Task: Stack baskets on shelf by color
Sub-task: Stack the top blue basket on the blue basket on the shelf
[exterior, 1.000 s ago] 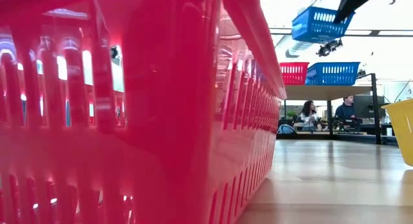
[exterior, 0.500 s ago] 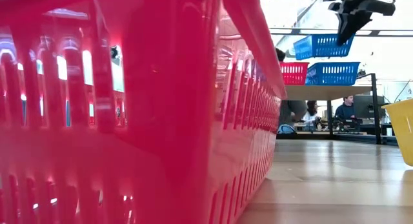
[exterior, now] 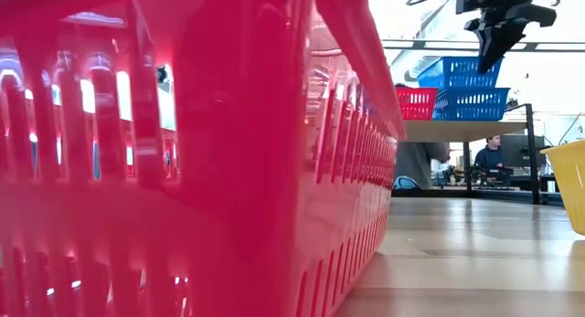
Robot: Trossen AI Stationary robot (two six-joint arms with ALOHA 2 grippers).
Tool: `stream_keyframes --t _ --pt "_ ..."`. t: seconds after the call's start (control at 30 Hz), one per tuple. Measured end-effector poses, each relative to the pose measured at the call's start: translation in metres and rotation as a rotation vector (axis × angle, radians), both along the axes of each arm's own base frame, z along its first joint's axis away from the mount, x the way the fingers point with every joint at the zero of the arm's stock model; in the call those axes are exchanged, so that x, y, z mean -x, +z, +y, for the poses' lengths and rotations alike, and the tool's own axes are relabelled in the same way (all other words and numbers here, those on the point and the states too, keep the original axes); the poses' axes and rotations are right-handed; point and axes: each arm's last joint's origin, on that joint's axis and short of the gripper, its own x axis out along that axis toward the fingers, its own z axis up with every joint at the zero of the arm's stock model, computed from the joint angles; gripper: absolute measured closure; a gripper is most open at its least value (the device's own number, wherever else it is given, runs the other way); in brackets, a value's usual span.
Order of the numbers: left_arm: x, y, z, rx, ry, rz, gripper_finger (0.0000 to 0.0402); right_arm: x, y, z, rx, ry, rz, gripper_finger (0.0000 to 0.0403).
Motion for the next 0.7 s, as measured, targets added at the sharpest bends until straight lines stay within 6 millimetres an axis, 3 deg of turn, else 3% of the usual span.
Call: stream_keyframes --t 0.7 --pt "-0.0001 -0.0001 0.0 0.005 0.004 -0.003 0.0245 0.0008 -0.0037 -0.0047 -0.063 -0.012 0.008 0.0403"
